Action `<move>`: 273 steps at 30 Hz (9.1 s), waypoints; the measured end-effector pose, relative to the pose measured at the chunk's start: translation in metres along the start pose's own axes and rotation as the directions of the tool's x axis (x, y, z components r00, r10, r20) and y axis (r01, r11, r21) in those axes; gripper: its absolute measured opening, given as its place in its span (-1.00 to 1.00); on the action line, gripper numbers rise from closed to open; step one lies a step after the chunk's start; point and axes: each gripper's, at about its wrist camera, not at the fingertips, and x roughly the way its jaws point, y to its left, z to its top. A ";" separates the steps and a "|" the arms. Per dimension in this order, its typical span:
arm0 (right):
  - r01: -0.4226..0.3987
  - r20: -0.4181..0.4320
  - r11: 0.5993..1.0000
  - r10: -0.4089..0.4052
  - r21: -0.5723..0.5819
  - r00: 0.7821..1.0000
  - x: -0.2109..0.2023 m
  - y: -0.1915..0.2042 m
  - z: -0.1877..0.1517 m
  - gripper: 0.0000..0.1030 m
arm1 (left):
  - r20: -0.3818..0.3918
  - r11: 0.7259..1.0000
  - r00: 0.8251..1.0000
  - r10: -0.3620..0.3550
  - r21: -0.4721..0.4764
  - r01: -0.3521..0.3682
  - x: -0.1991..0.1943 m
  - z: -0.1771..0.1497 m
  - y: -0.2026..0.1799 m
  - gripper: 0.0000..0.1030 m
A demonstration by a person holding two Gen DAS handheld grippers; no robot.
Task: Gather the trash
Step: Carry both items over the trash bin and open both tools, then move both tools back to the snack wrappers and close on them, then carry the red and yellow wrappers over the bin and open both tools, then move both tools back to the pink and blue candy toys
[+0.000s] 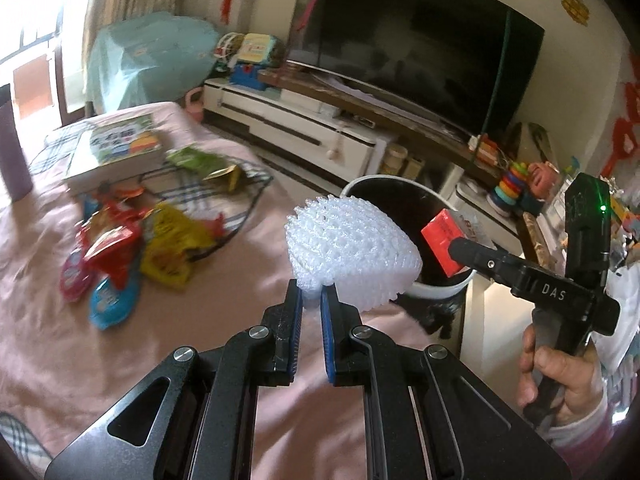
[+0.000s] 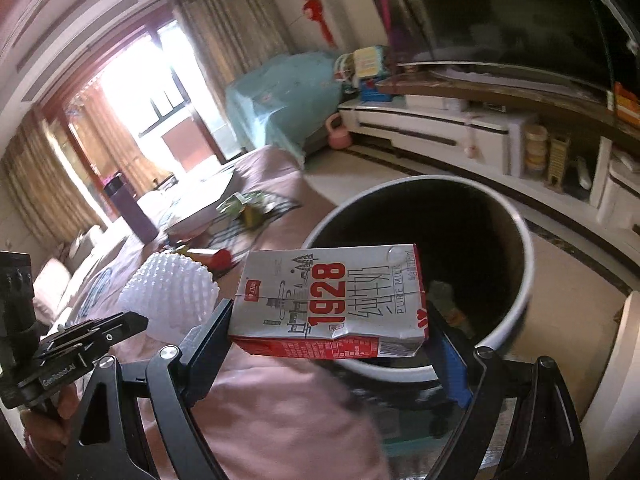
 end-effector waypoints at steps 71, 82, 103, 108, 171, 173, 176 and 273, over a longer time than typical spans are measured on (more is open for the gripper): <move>-0.170 -0.076 0.985 0.168 -0.016 0.983 0.036 0.070 -0.028 0.84 | -0.043 0.958 0.988 0.149 -0.240 -0.155 -0.032 -0.048 0.092 0.08; -0.201 -0.082 0.973 0.192 -0.115 0.978 0.064 0.125 -0.035 0.84 | -0.049 0.930 0.983 0.178 -0.317 -0.184 -0.048 -0.057 0.137 0.08; -0.224 -0.146 0.964 0.203 -0.141 0.968 0.119 0.157 -0.008 0.41 | -0.054 0.911 0.991 0.120 -0.390 -0.132 -0.014 -0.006 0.195 0.07; -0.230 -0.148 0.960 0.208 -0.158 0.967 0.134 0.163 0.000 0.31 | -0.082 0.903 0.995 0.062 -0.421 -0.091 0.010 0.006 0.209 0.04; -0.027 0.077 0.997 0.021 0.075 0.997 -0.022 -0.008 -0.008 -0.84 | -0.039 0.992 0.993 -0.115 -0.047 0.113 0.011 0.023 -0.017 -0.96; -0.019 0.081 0.997 0.013 0.079 0.997 -0.023 -0.014 -0.005 -0.84 | -0.041 0.993 0.993 -0.114 -0.037 0.113 0.015 0.027 -0.023 -0.96; -0.003 0.083 0.997 -0.003 0.081 0.997 -0.024 -0.021 -0.003 -0.84 | -0.048 0.994 0.993 -0.112 -0.019 0.111 0.025 0.033 -0.032 -0.96; -0.244 -0.194 0.965 0.222 -0.100 0.956 0.099 0.171 -0.050 0.75 | -0.163 0.939 0.952 0.258 -0.188 -0.287 0.021 -0.008 0.219 -0.08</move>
